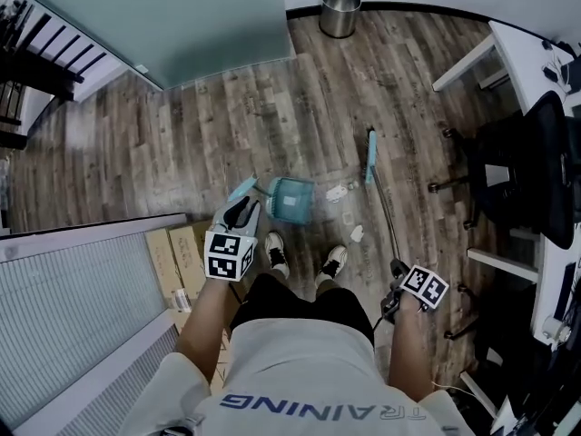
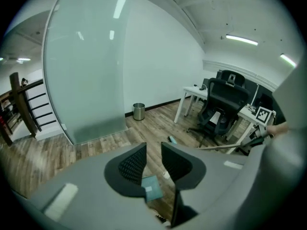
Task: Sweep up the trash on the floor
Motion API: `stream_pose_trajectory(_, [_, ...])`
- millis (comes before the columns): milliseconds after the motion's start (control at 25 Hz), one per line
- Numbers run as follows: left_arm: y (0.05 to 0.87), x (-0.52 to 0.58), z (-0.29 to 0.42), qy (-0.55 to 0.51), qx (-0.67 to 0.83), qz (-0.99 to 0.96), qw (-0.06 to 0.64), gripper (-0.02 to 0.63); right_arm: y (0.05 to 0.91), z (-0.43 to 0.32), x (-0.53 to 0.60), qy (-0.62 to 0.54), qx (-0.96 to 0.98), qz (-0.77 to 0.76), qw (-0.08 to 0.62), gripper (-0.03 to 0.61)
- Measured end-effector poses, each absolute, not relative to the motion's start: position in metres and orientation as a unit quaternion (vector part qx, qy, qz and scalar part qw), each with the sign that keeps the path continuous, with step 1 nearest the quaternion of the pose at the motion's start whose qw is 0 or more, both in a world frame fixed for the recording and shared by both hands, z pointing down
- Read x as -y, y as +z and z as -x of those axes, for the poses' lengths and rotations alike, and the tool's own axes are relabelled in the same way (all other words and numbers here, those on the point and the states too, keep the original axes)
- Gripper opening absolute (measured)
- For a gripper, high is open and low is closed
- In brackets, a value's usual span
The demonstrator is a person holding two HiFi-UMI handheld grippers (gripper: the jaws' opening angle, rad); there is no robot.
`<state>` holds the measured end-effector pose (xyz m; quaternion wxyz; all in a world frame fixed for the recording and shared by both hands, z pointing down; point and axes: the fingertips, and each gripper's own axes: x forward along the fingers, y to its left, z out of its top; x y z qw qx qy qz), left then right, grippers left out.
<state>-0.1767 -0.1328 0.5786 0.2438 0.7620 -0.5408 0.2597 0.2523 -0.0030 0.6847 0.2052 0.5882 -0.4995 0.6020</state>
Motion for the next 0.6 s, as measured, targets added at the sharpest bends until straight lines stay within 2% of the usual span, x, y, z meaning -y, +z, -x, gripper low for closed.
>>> stream_pose_trajectory(120, [0.595, 0.141, 0.187, 0.296, 0.501, -0.774, 0.248, 0.239, 0.68, -0.237, 0.005, 0.602, 0.494, -0.595, 0.197, 0.107])
stream_pose_trajectory(200, [0.604, 0.145, 0.189, 0.32, 0.473, -0.783, 0.249, 0.398, 0.679, -0.23, 0.007, 0.605, 0.492, -0.597, 0.187, 0.107])
stream_pose_trajectory(240, [0.608, 0.145, 0.191, 0.332, 0.46, -0.785, 0.249, 0.438, 0.679, -0.226, 0.008, 0.607, 0.49, -0.598, 0.182, 0.109])
stream_pose_trajectory(360, [0.617, 0.147, 0.197, 0.36, 0.438, -0.787, 0.243, 0.491, 0.681, -0.217, 0.013, 0.61, 0.486, -0.602, 0.173, 0.107])
stream_pose_trajectory(600, [0.636, 0.154, 0.207, 0.389, 0.426, -0.778, 0.25, 0.497, 0.678, -0.21, 0.02, 0.606, 0.486, -0.605, 0.173, 0.107])
